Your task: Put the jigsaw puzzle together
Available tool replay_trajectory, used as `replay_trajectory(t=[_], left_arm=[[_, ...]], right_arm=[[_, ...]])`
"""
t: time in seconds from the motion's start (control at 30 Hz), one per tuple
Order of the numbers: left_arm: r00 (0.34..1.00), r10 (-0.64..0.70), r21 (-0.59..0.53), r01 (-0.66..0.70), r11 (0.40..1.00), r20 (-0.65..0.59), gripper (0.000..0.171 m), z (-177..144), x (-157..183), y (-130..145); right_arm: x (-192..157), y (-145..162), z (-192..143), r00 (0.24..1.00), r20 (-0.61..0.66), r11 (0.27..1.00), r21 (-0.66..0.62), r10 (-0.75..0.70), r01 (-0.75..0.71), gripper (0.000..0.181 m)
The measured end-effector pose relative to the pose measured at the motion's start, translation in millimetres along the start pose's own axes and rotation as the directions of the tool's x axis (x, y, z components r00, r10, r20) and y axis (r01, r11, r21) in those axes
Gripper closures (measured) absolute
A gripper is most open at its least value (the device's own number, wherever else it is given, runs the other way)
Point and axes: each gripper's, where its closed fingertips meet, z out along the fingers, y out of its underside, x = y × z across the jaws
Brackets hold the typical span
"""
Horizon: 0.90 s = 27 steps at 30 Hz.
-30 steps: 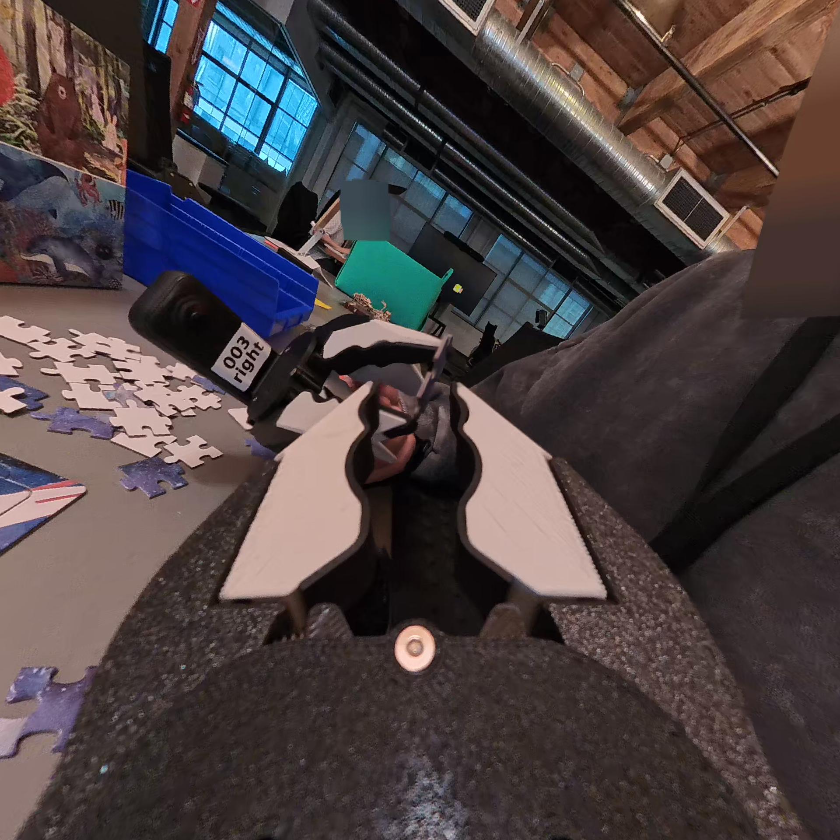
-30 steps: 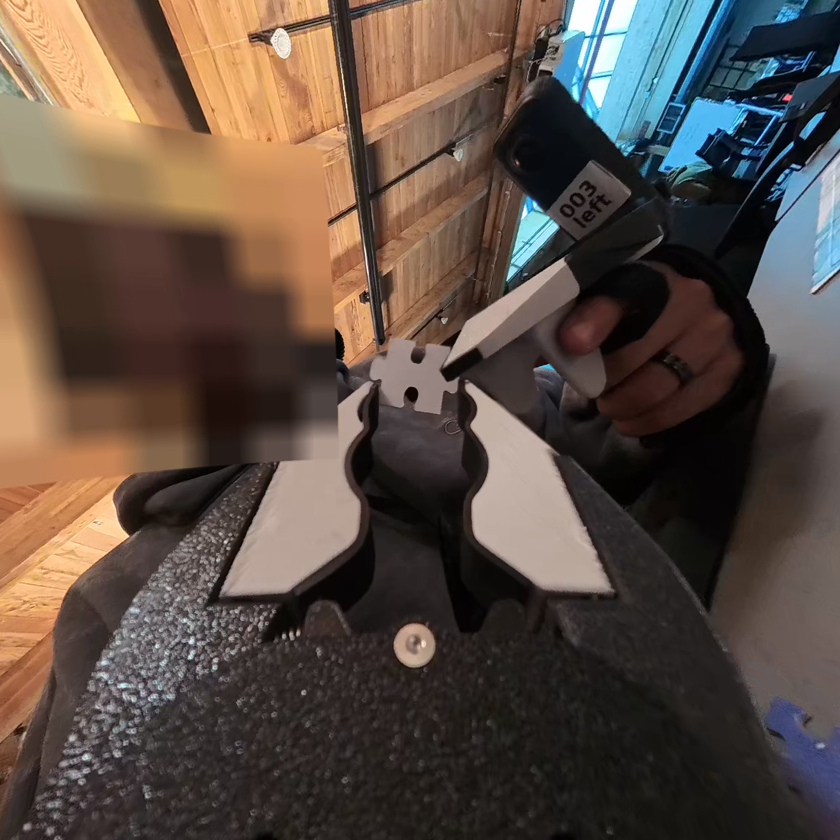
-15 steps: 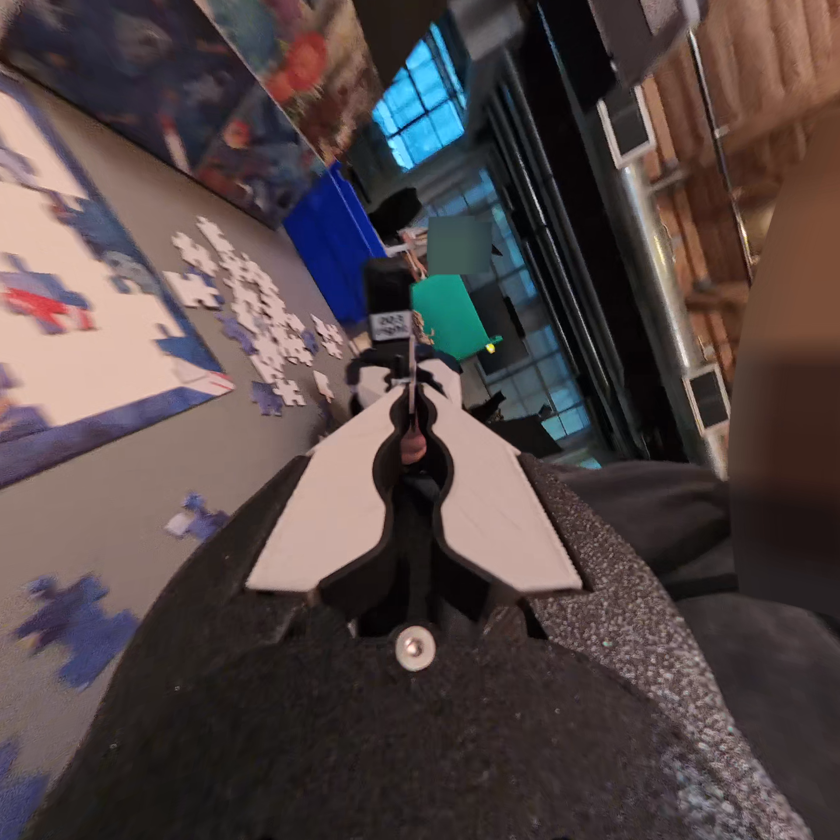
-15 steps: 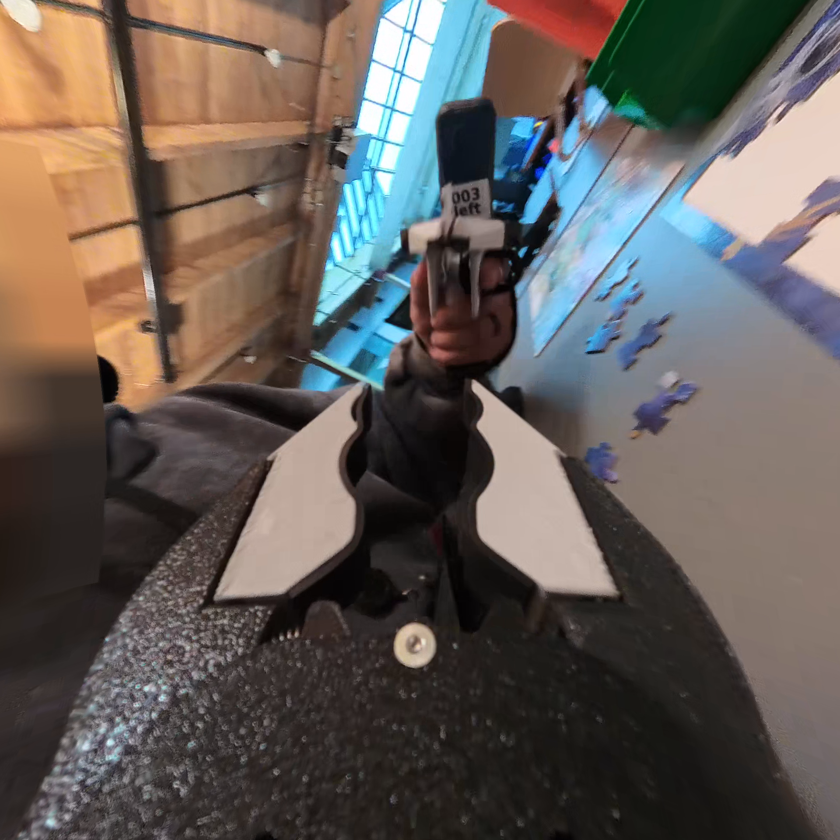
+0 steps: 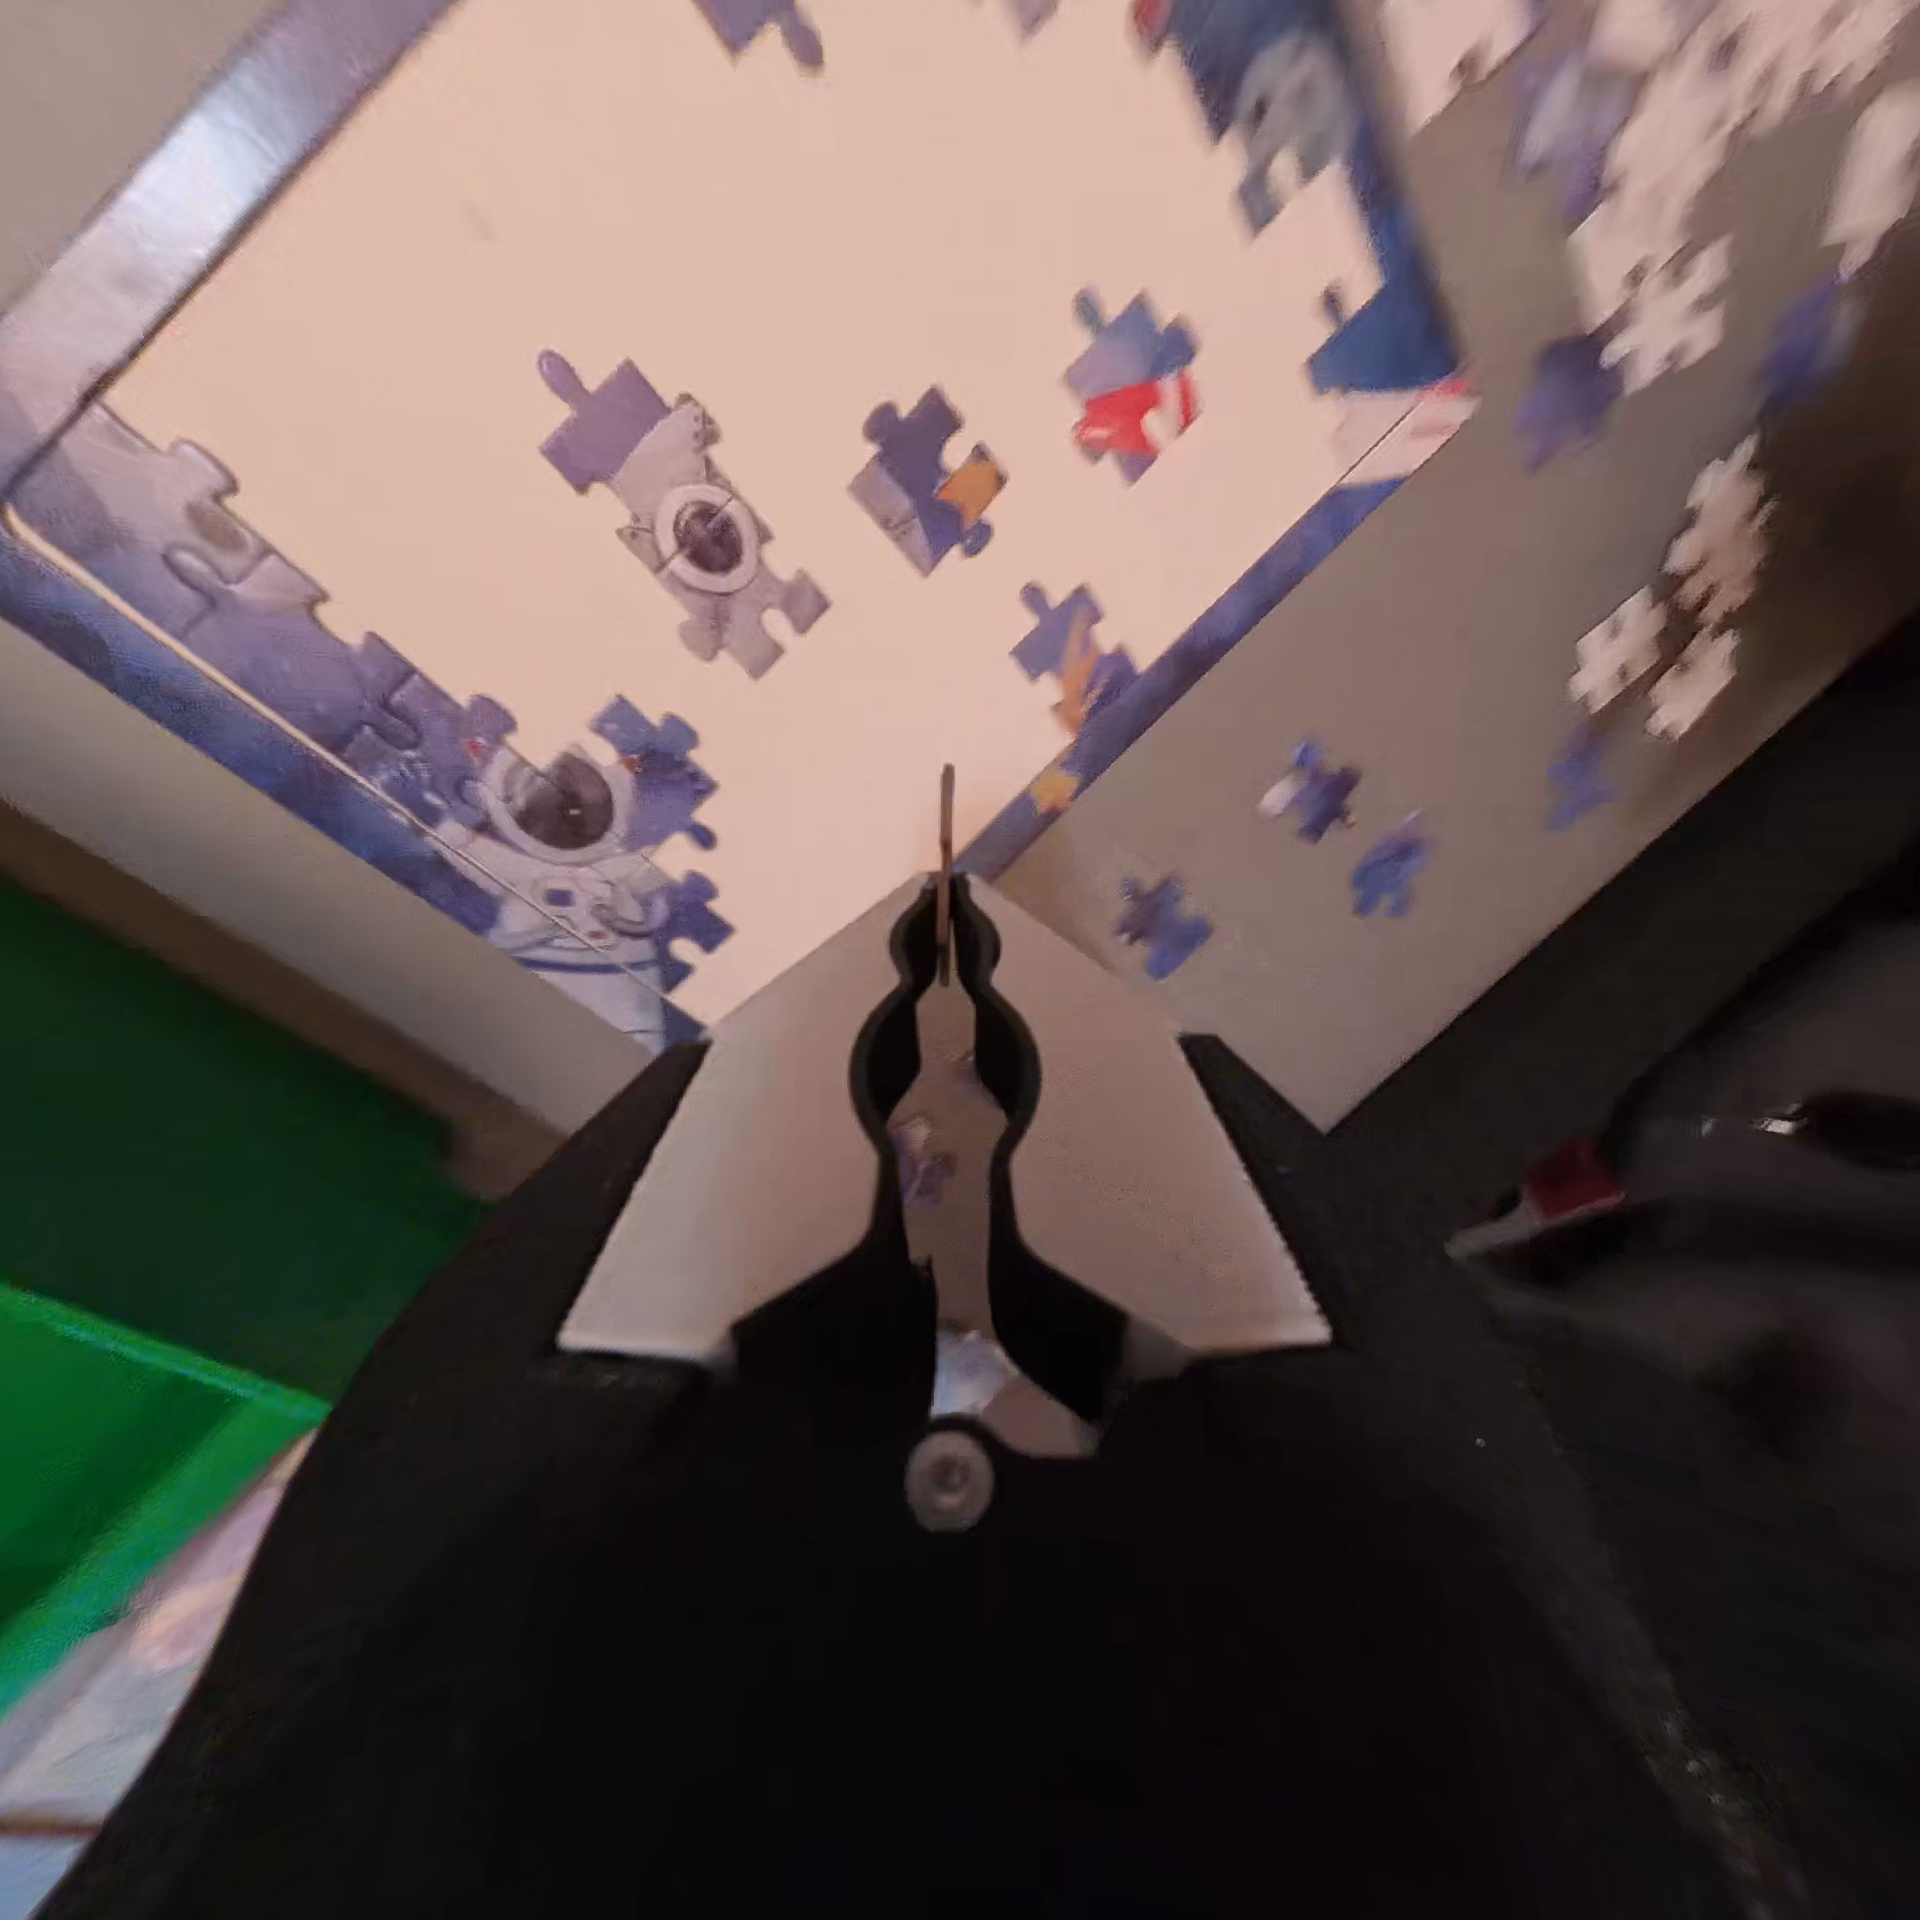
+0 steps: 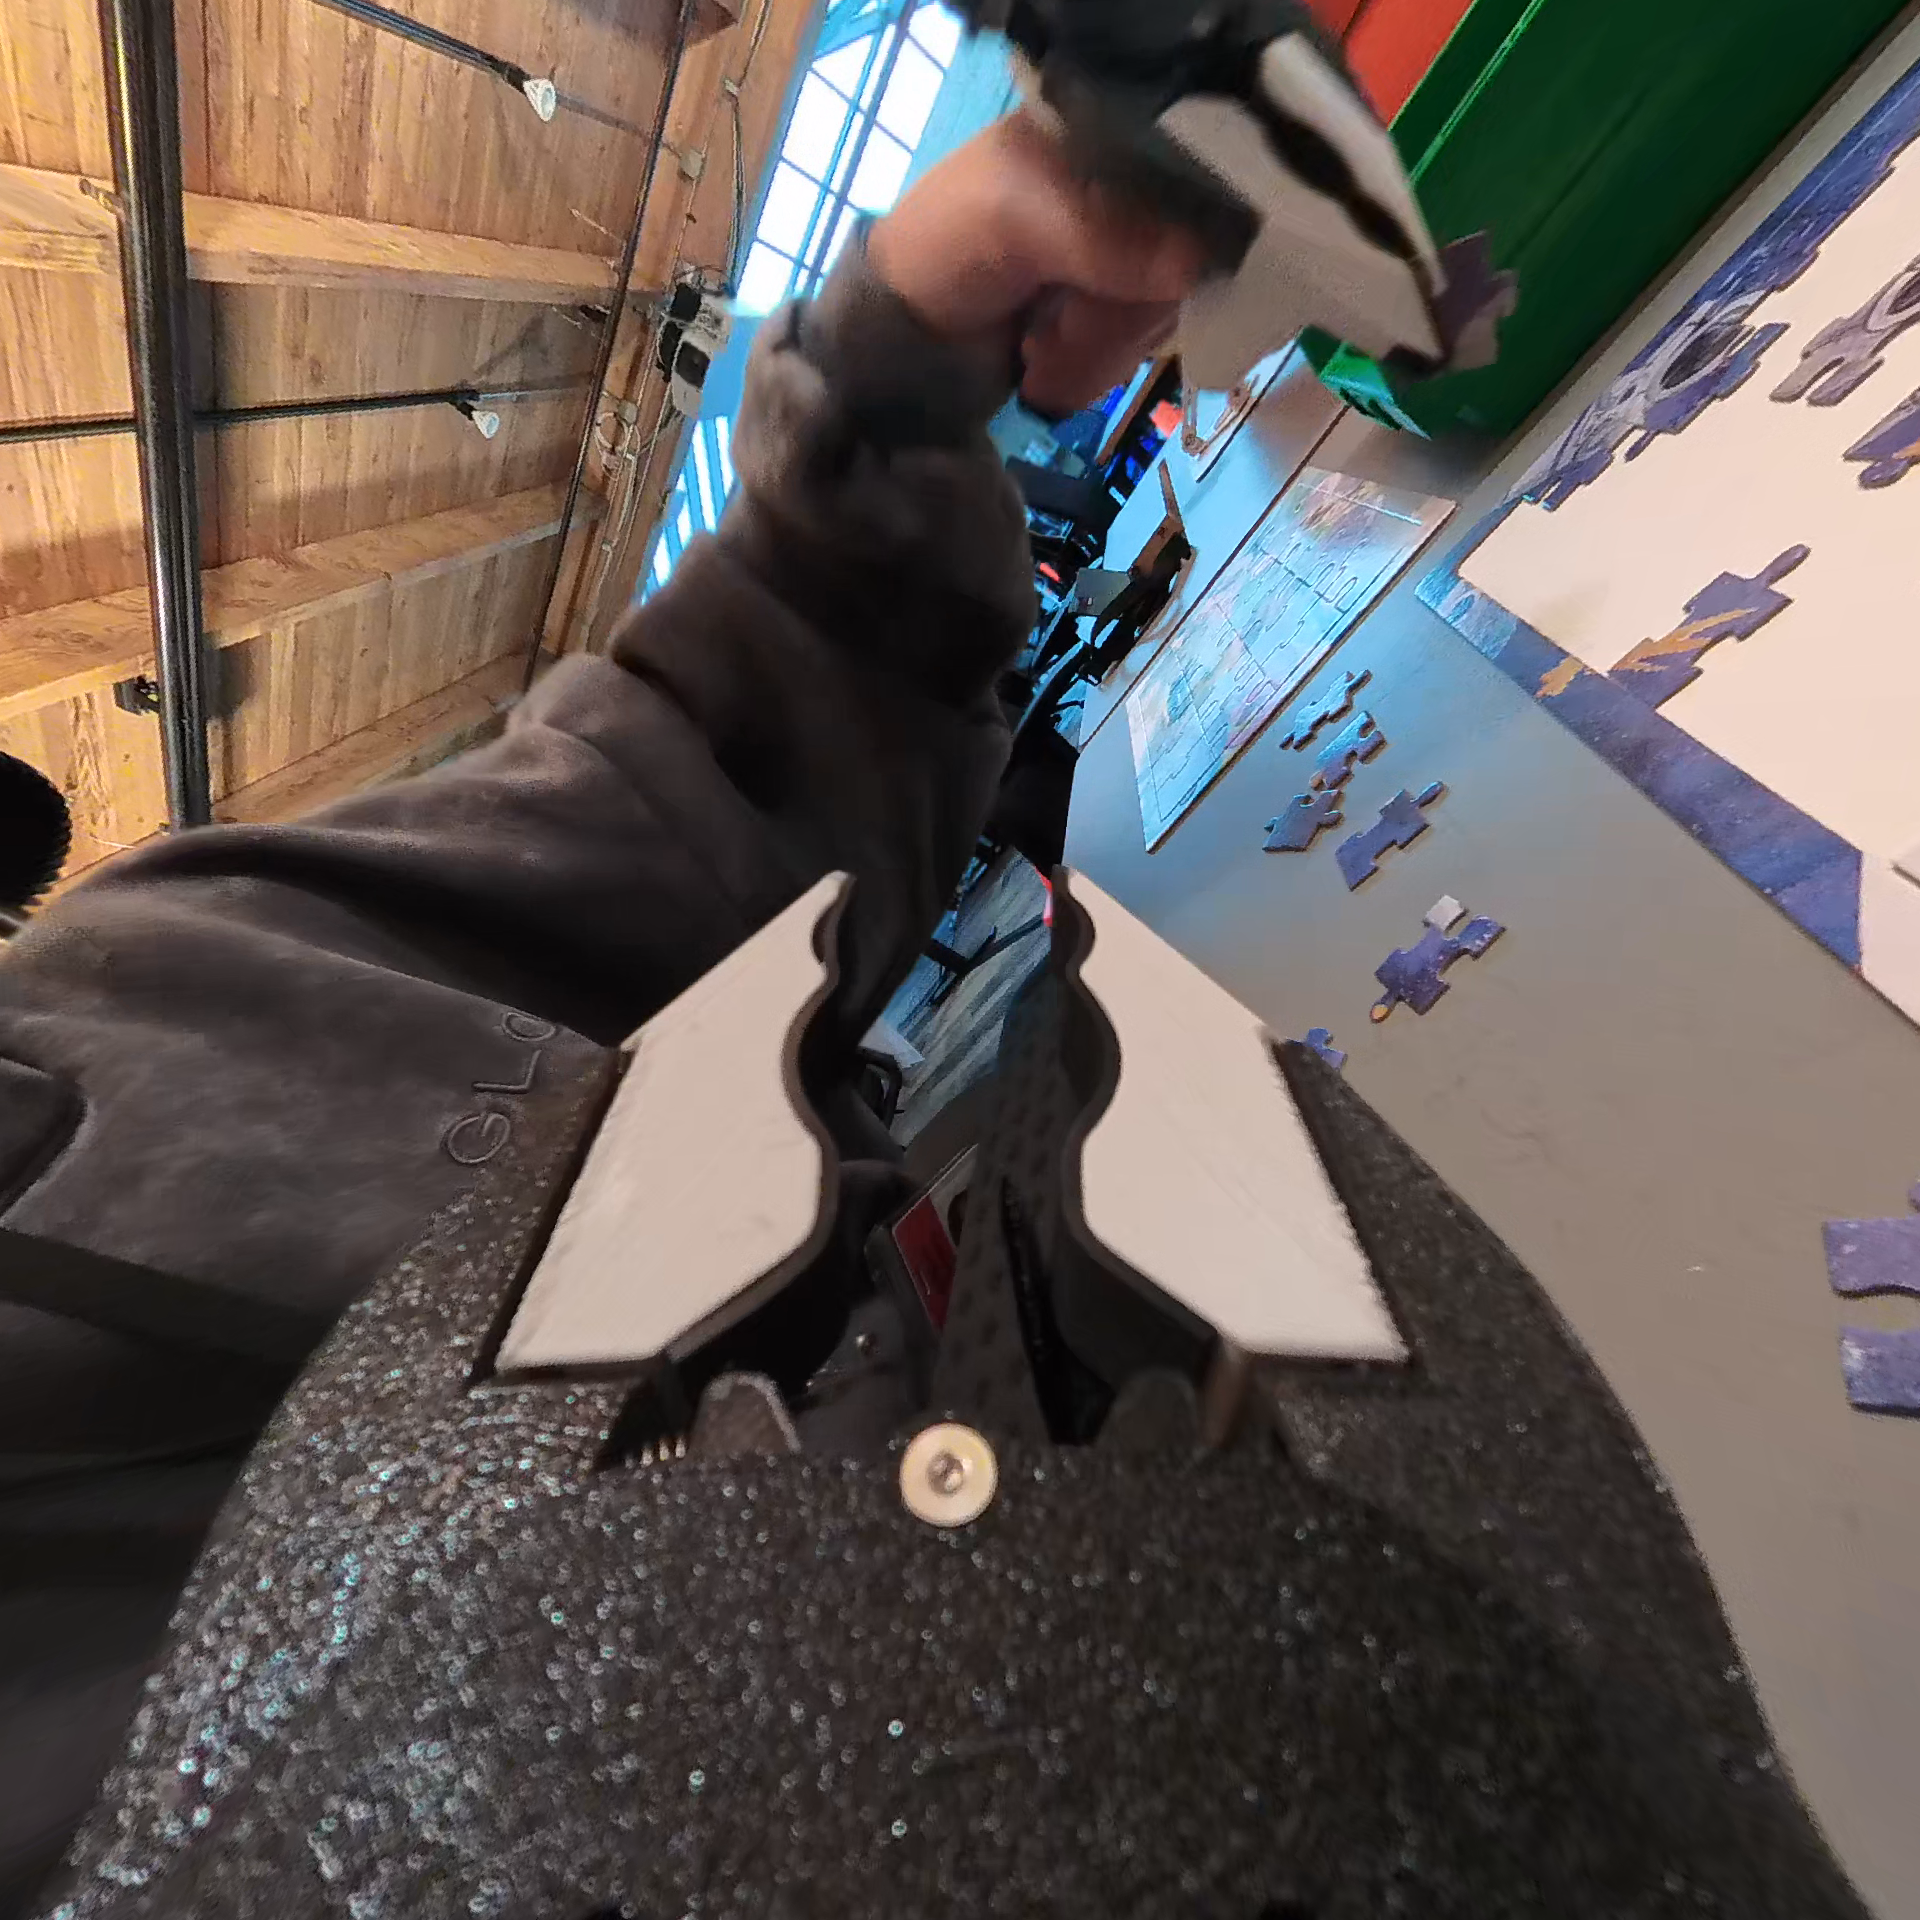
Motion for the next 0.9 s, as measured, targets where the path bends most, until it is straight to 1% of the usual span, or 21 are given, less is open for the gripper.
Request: replay_trajectory(t=[0.07,0.13,0.2,0.23,0.33,0.47,0.53,0.77,0.9], left_arm=[[0.999,0.037,-0.152,-0.038,0.988,-0.006,0.170,11,-13,-7],[0.995,0.096,-0.273,-0.084,0.958,0.032,0.170,20,-34,-15],[0.993,0.116,-0.372,-0.096,0.923,0.032,0.170,24,-51,-20],[0.995,0.103,-0.397,-0.088,0.913,0.015,0.170,26,-56,-25],[0.998,0.037,-0.418,-0.055,0.907,-0.052,0.170,32,-61,-38],[0.993,-0.018,-0.444,-0.036,0.895,-0.118,0.170,39,-61,-39],[0.992,-0.031,-0.442,-0.027,0.897,-0.123,0.170,42,-63,-39],[0.984,-0.061,-0.394,-0.011,0.919,-0.168,0.169,46,-60,-45],[0.976,-0.113,-0.330,0.047,0.943,-0.184,0.170,43,-61,-53]], right_arm=[[3,1,0,1.000,-0.012,1.000,-0.006,-0.002,0.002,0.145],[6,2,-1,1.000,-0.022,1.000,-0.014,-0.001,0.000,0.145],[11,4,-1,0.999,-0.038,1.000,-0.025,0.000,-0.001,0.144],[14,5,-2,0.999,-0.046,1.000,-0.030,0.000,-0.002,0.144],[19,5,-3,0.998,-0.062,0.999,-0.038,0.009,-0.011,0.143],[19,7,-2,0.998,-0.056,0.999,-0.046,0.012,-0.014,0.143],[18,9,-1,0.998,-0.053,0.998,-0.057,0.014,-0.017,0.142],[15,13,3,0.999,-0.034,0.997,-0.076,0.020,-0.023,0.140],[15,12,2,0.999,-0.032,0.997,-0.070,0.026,-0.028,0.141]])
